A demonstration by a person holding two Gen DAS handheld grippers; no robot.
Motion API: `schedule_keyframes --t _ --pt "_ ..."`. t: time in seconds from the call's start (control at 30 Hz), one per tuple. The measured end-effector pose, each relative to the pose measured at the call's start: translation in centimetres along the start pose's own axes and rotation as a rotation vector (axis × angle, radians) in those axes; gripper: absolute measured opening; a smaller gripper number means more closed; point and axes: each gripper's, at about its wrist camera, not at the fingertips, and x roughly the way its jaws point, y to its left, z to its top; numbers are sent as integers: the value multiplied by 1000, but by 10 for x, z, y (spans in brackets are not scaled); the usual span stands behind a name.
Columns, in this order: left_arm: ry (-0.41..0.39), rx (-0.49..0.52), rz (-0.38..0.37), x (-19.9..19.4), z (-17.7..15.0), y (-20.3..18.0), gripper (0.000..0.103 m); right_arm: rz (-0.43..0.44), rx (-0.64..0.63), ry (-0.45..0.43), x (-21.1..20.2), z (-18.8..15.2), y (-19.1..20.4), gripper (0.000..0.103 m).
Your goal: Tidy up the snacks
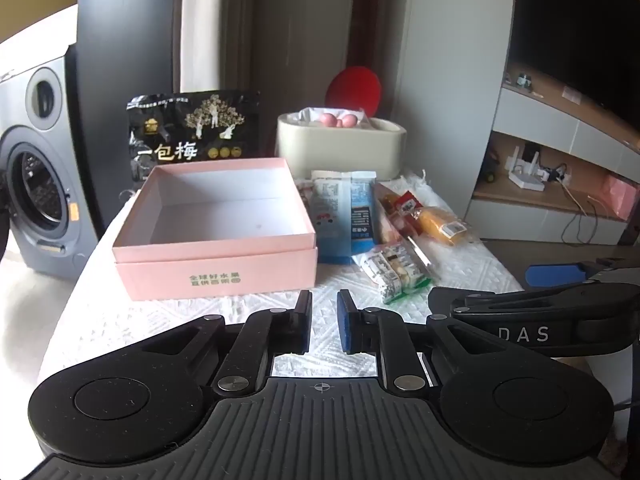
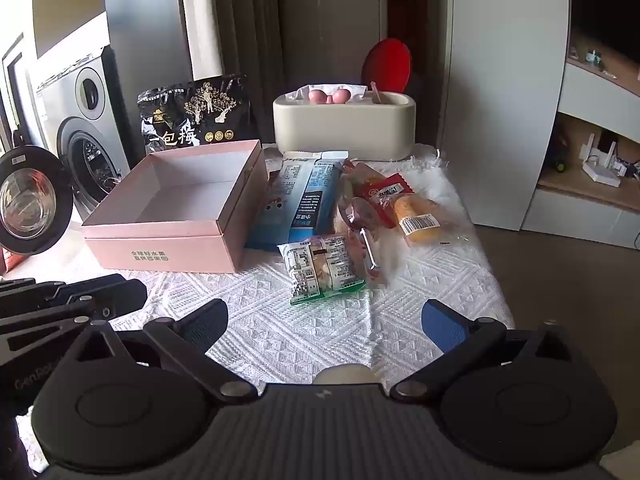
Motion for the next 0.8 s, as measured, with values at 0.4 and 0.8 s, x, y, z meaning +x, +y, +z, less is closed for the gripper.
schedule_keyframes --t 0.4,0.8 --pt "13 -24 -5 0 -3 0 18 -2 12 18 2 0 -4 103" --pt "42 -24 -8 5 -6 -2 18 -3 22 33 5 -6 -2 103"
